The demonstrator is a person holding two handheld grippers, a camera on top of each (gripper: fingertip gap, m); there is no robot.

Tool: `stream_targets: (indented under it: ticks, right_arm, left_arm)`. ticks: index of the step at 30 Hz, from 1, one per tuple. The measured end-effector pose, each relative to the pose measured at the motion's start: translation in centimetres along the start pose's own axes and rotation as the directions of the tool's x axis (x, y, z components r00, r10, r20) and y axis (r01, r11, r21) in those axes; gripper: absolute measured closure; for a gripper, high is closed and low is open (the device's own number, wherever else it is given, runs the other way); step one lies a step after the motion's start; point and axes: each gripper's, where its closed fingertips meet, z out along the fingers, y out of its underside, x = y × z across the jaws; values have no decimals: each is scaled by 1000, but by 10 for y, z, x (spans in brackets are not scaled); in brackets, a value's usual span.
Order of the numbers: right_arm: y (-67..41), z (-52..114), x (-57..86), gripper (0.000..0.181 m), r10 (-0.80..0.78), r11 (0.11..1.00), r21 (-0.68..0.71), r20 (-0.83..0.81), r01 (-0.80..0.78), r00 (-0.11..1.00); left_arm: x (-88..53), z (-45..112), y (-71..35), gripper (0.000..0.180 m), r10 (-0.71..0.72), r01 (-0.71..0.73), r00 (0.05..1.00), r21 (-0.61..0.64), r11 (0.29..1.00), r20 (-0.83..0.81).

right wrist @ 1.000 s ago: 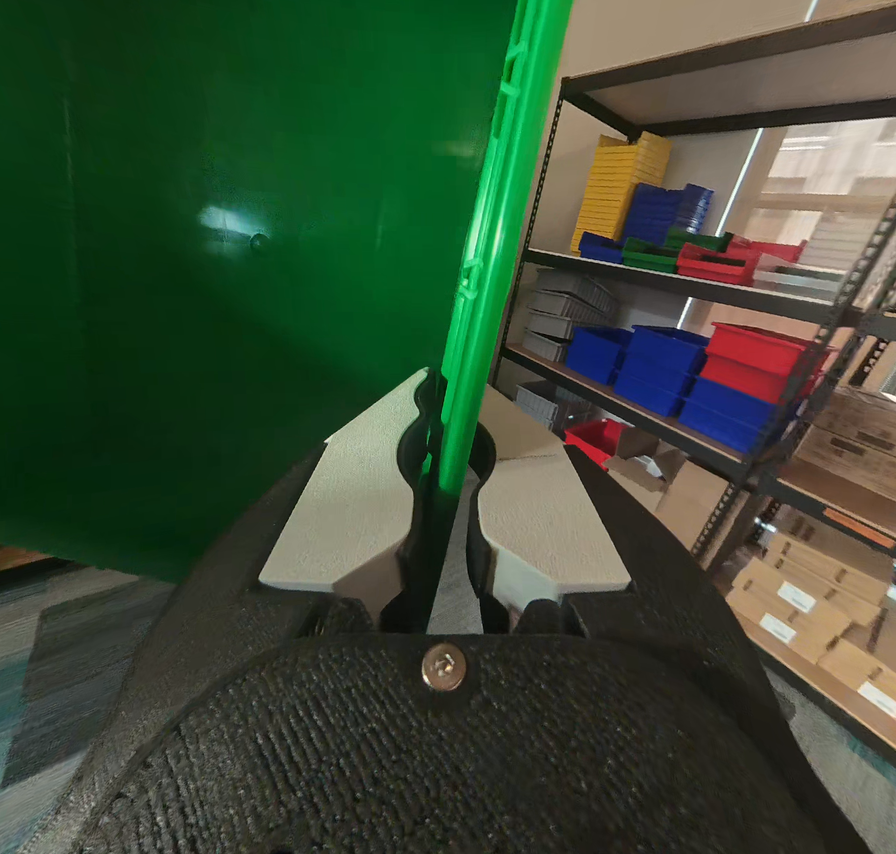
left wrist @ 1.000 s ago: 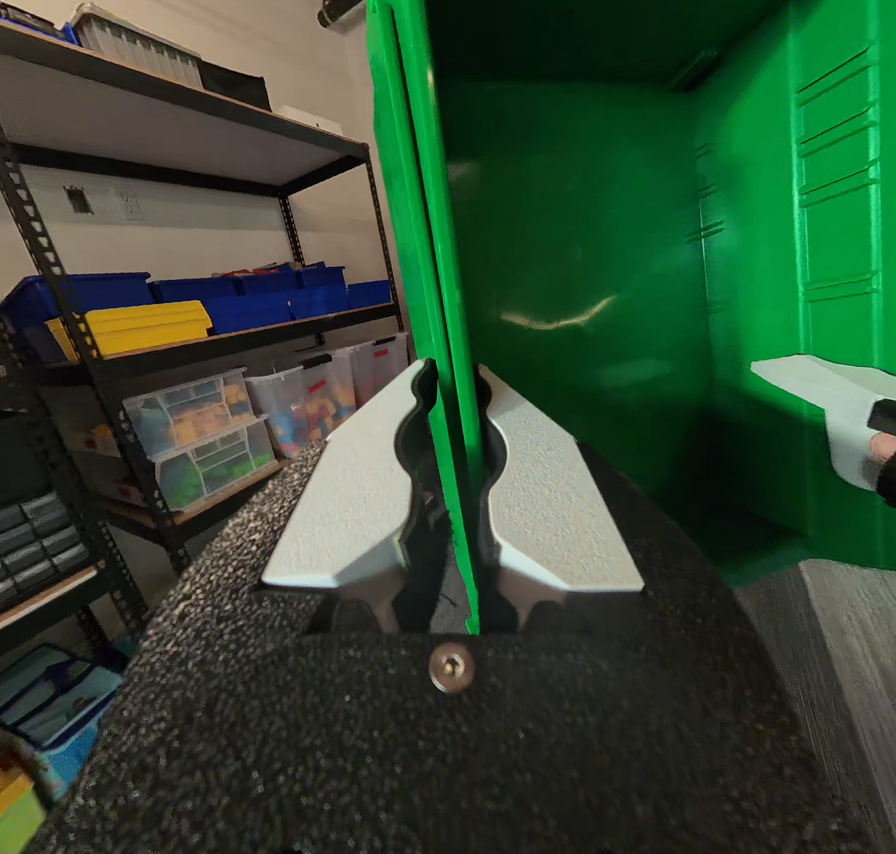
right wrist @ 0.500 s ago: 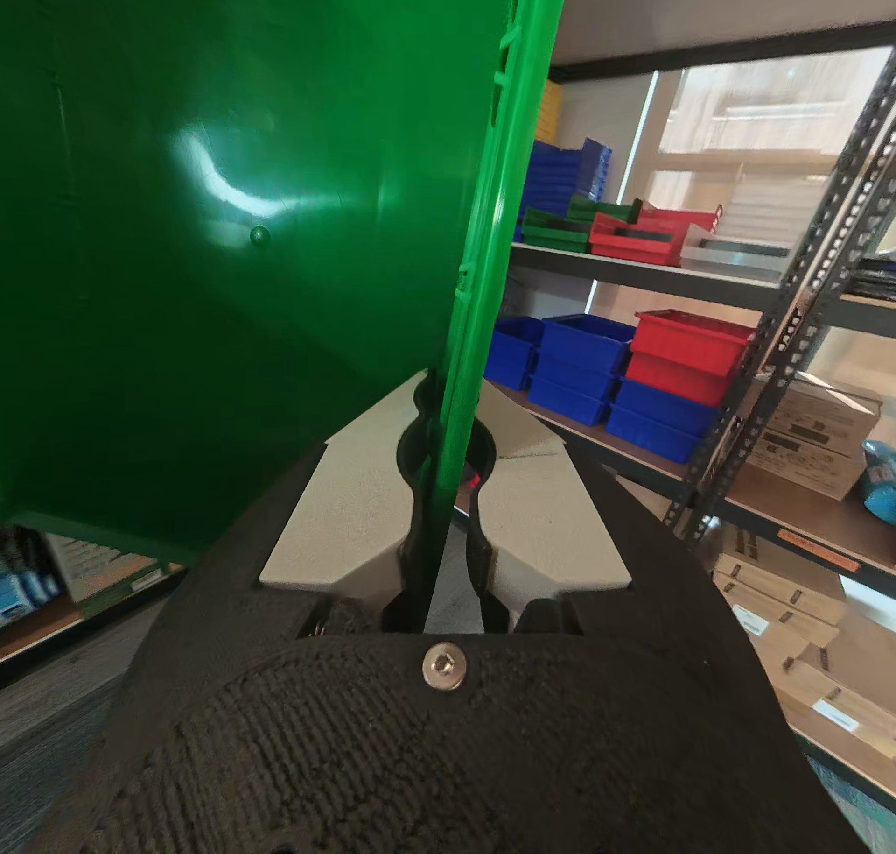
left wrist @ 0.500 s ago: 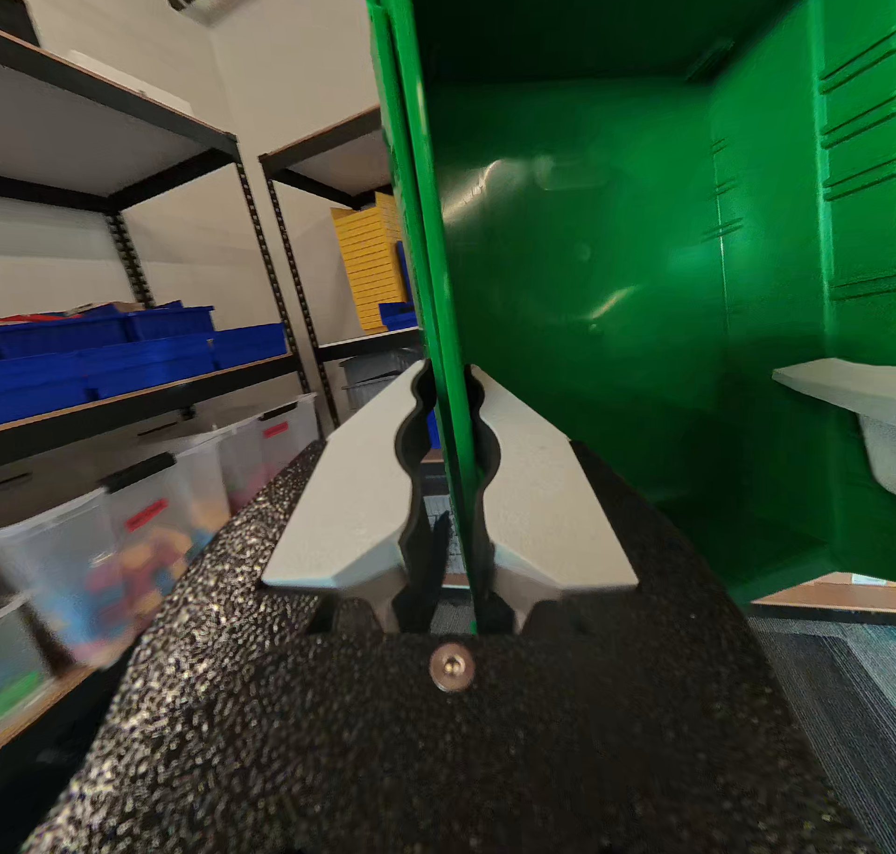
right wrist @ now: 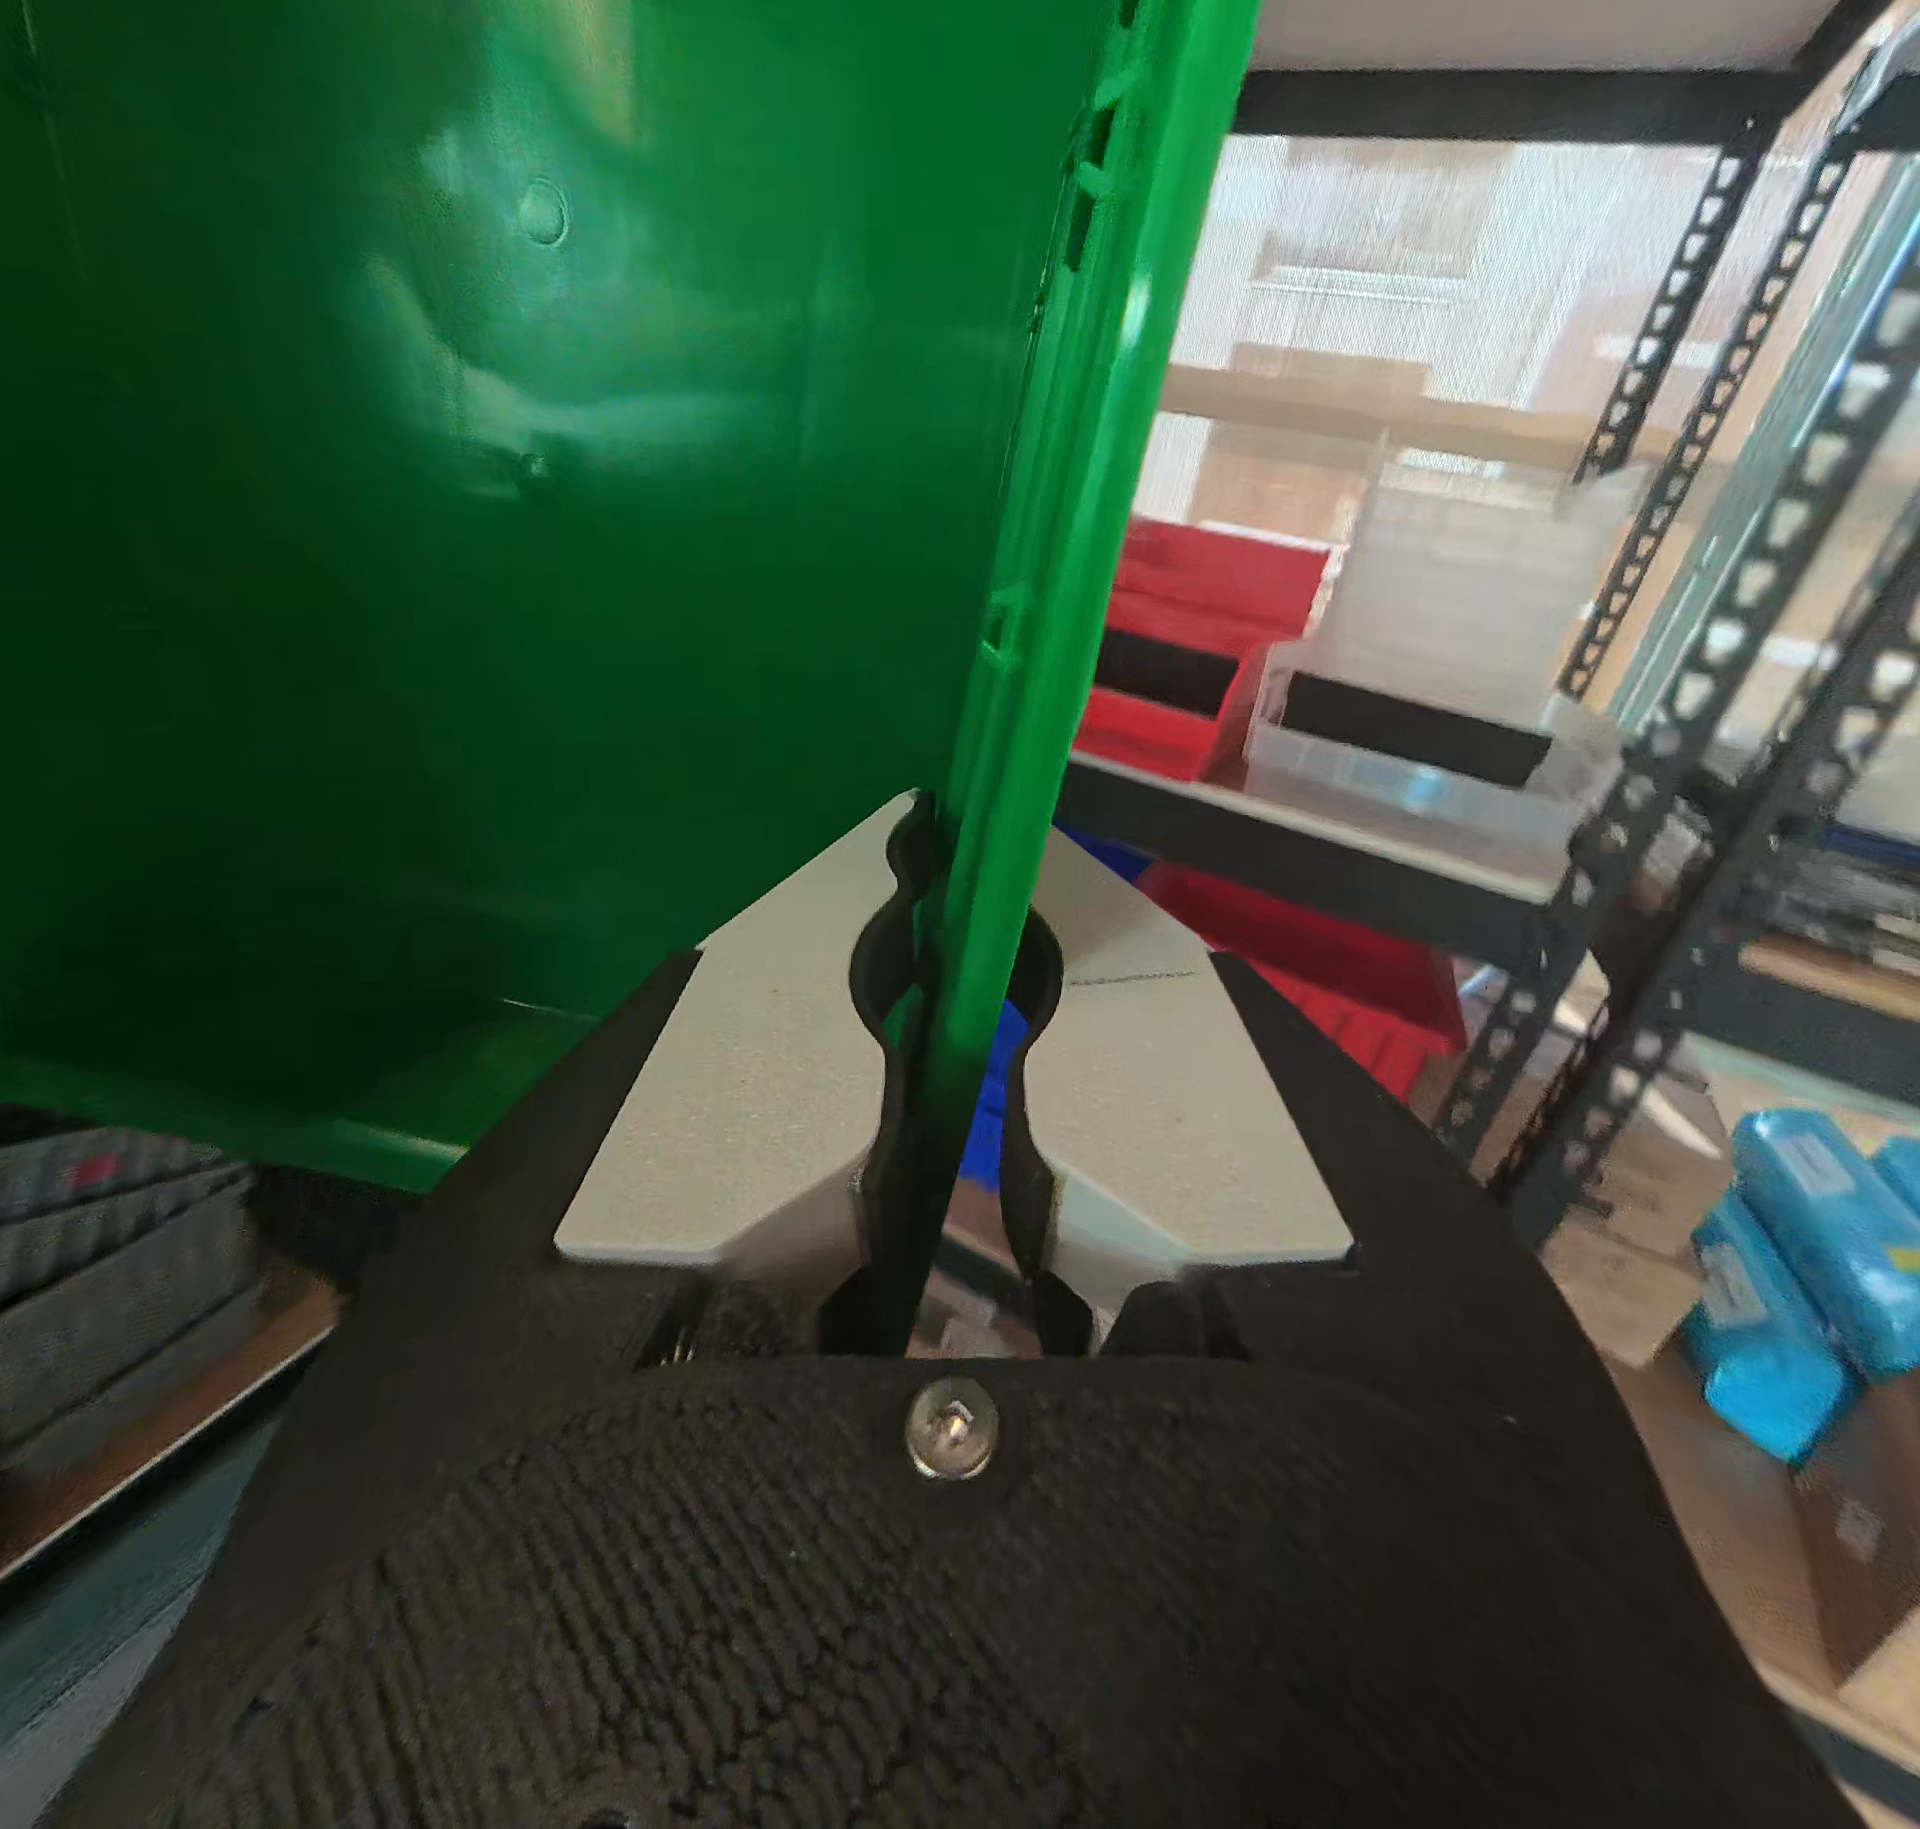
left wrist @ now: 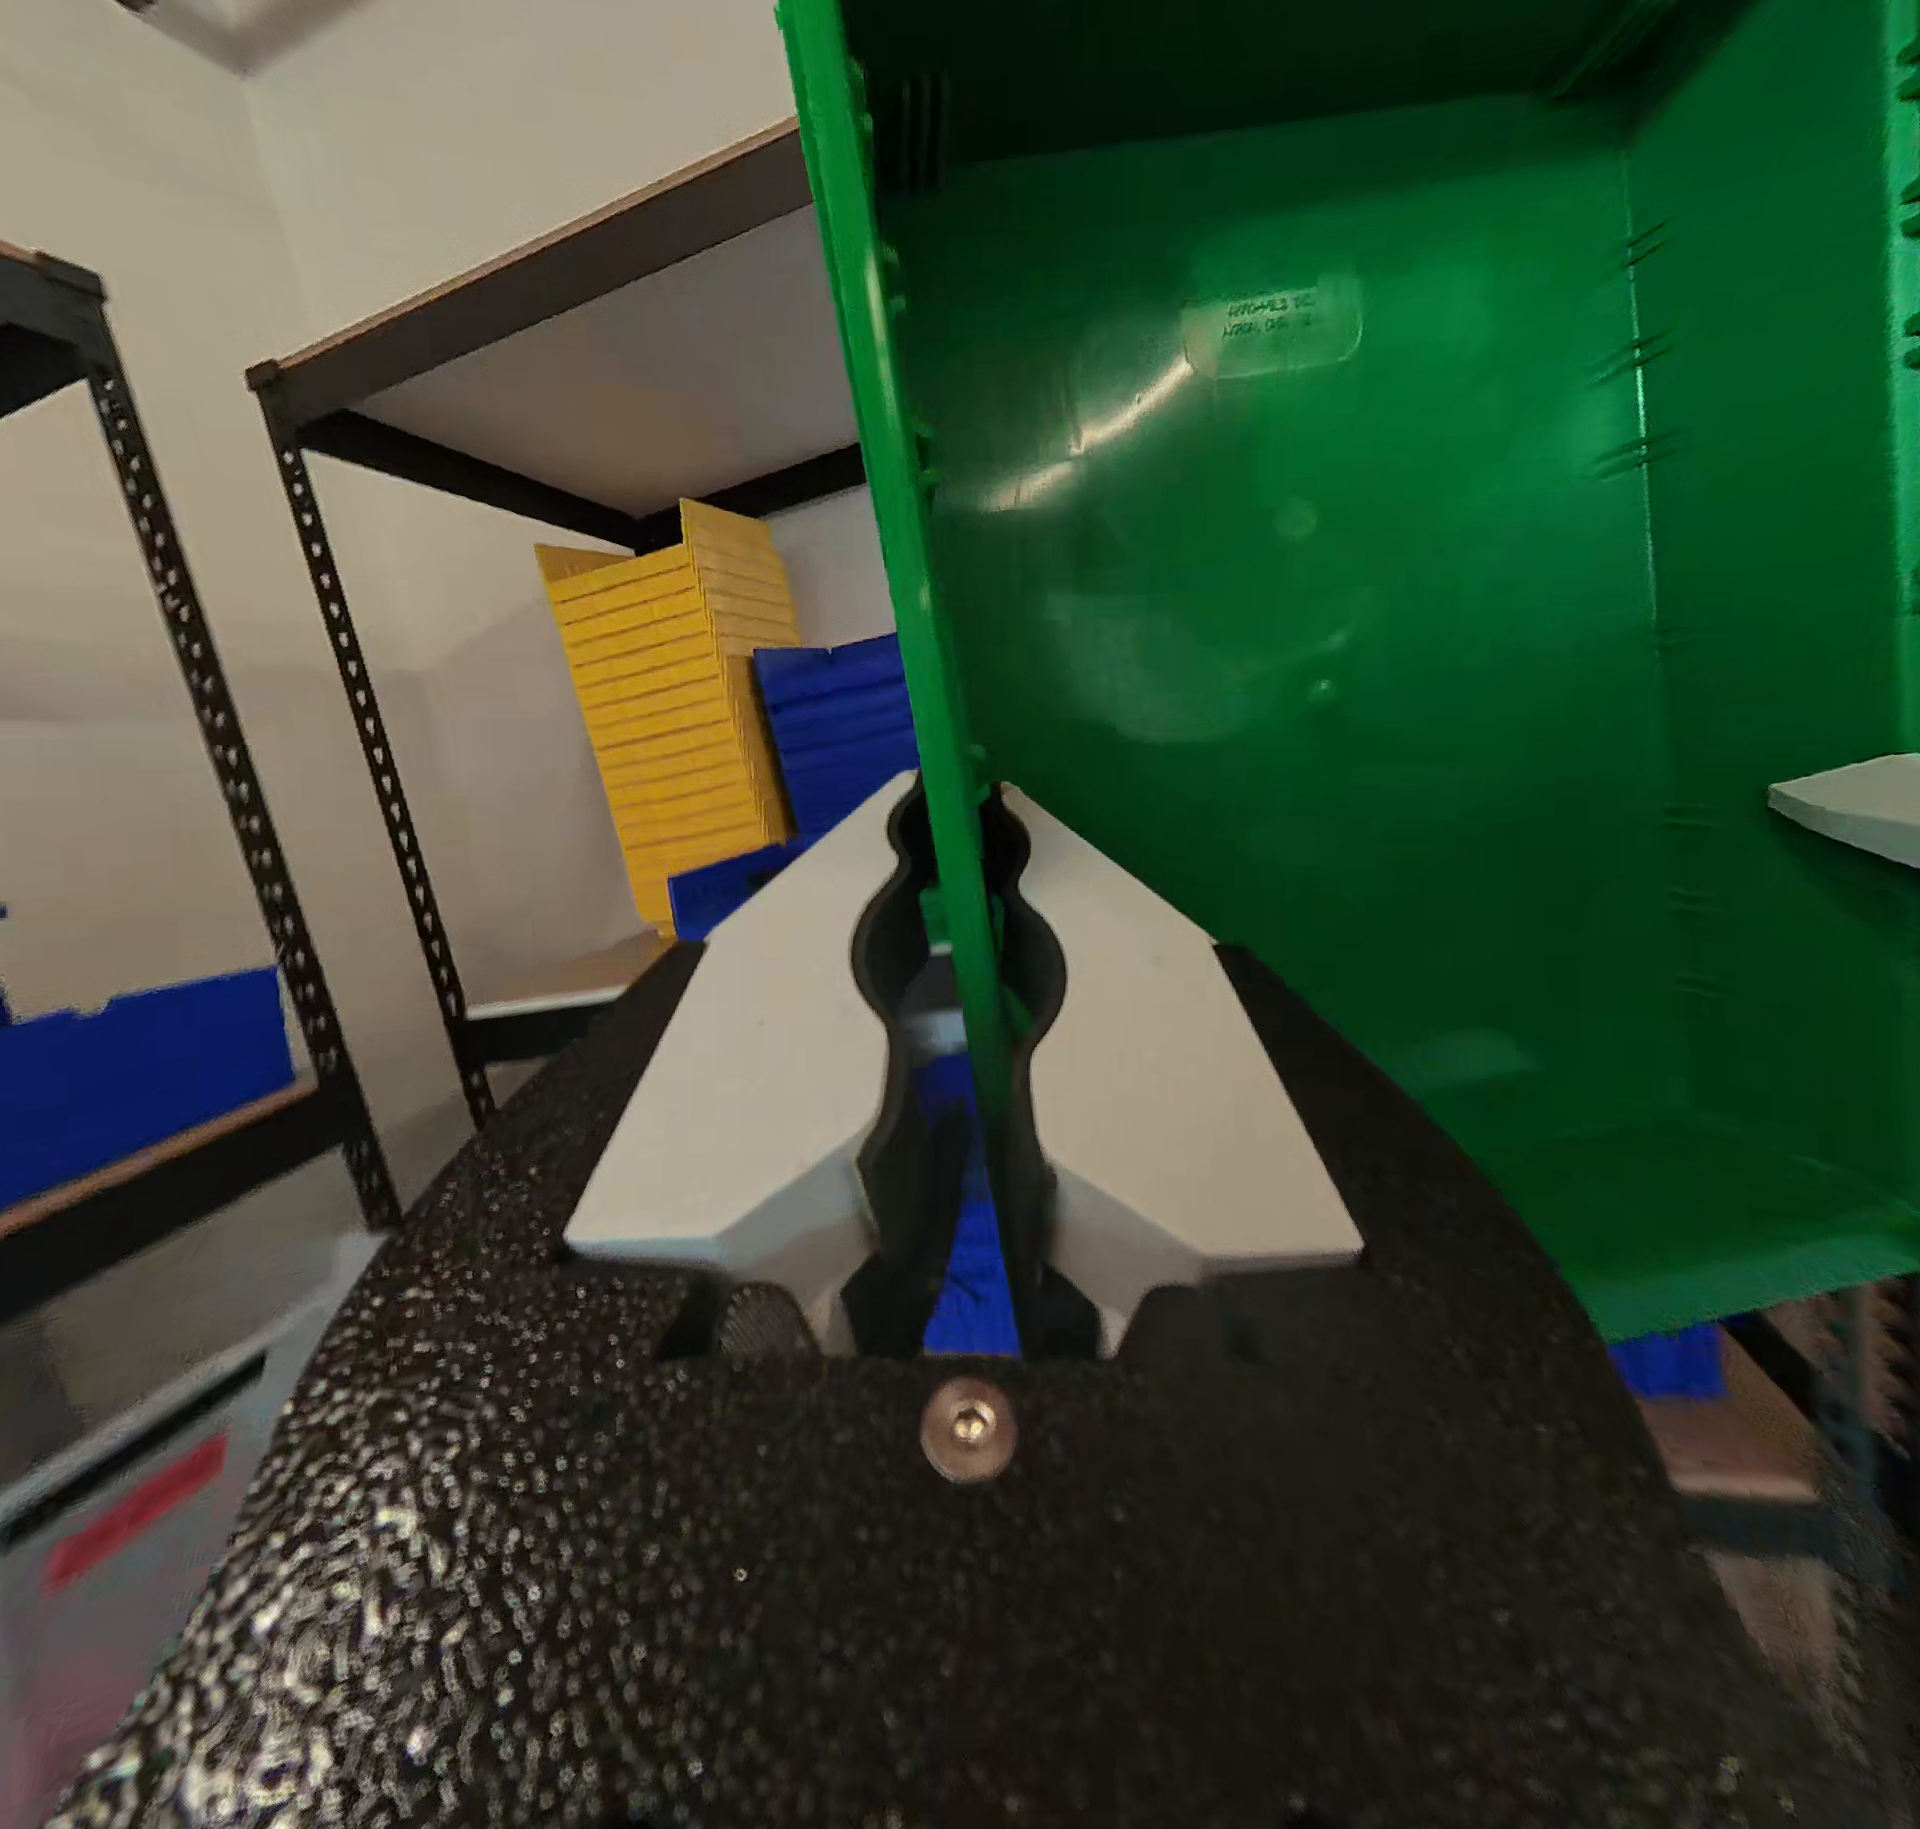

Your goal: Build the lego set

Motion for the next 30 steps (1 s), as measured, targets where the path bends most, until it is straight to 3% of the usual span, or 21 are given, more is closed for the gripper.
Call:
stream_targets:
  ticks: [5, 7, 16, 19, 24, 30]
  right_arm:
    - [-42, 181, 12, 166, -12, 999, -48, 43, 14, 999]
    - [-53, 253, 18, 169, 70, 995, -72, 70, -65, 995]
    - [-69, 536, 91, 172, 71, 915, -396, -27, -76, 997]
    - [-61, 605, 106, 169, 167, 841, -520, -14, -150, 986]
    - [-24, 688, 122, 164, 279, 637, -743, -22, -203, 960]
    - [-5, 758, 154, 164, 207, 590, -795, -21, -142, 978]
  left_arm:
    - [-44, 187, 2, 174, 38, -39, 999, -25, 999, -33]
    - [-58, 266, 13, 174, 36, -40, 997, -63, 997, -66]
    - [-59, 571, 91, 160, 18, -144, 950, -387, 911, -311]
    - [-55, 656, 118, 161, -55, -161, 925, -518, 840, -376]
    - [-41, 745, 181, 163, -146, -245, 895, -735, 632, -423]
    - [-24, 802, 237, 156, -111, -385, 866, -791, 475, -488]
